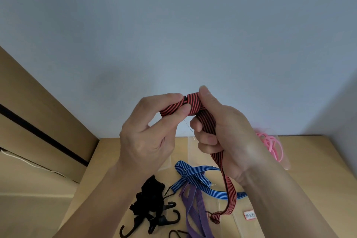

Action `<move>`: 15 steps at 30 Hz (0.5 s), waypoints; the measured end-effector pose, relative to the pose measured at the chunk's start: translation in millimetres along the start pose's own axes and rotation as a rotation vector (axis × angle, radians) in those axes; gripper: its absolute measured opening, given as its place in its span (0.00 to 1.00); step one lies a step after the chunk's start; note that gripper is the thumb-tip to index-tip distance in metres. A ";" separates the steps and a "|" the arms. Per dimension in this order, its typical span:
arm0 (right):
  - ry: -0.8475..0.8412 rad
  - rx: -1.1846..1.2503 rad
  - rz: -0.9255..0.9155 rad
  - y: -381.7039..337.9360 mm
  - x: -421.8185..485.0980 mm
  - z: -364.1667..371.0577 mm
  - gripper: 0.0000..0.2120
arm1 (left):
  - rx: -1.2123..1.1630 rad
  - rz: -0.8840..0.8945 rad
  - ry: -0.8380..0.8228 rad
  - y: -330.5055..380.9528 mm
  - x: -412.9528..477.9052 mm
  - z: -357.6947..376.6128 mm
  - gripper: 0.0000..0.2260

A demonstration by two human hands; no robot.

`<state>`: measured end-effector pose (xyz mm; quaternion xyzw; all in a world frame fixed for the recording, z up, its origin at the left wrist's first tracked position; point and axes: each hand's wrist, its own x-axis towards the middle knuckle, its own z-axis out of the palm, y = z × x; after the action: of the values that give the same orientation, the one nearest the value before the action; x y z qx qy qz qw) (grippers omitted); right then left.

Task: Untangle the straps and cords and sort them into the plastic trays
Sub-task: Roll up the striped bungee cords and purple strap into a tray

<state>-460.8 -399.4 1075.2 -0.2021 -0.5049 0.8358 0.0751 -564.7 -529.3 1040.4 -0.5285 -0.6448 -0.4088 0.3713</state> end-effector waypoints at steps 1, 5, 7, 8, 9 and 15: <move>0.002 0.002 0.010 -0.5 0.5 -0.6 0.19 | 0.001 0.005 -0.020 0.4 0.1 -0.4 0.15; 0.014 -0.007 -0.036 1.7 4.9 -3.6 0.15 | -0.401 -0.406 -0.185 9.7 8.0 -8.0 0.21; 0.038 -0.108 -0.109 5.4 8.2 -4.2 0.19 | -0.654 -0.831 -0.201 12.9 14.7 -14.1 0.23; 0.048 -0.173 -0.155 7.5 9.4 -4.3 0.22 | -0.672 -0.973 -0.238 11.5 18.2 -16.4 0.21; 0.054 -0.238 -0.201 9.5 10.5 -4.2 0.23 | -0.653 -1.050 -0.302 9.5 20.6 -17.7 0.19; 0.028 -0.317 -0.351 15.0 8.6 -2.8 0.18 | -0.884 -1.198 -0.299 8.1 28.0 -20.5 0.10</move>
<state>-466.3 -401.5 1058.7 -0.1322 -0.6562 0.7173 0.1934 -560.4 -536.6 1075.0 -0.2374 -0.6411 -0.6849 -0.2521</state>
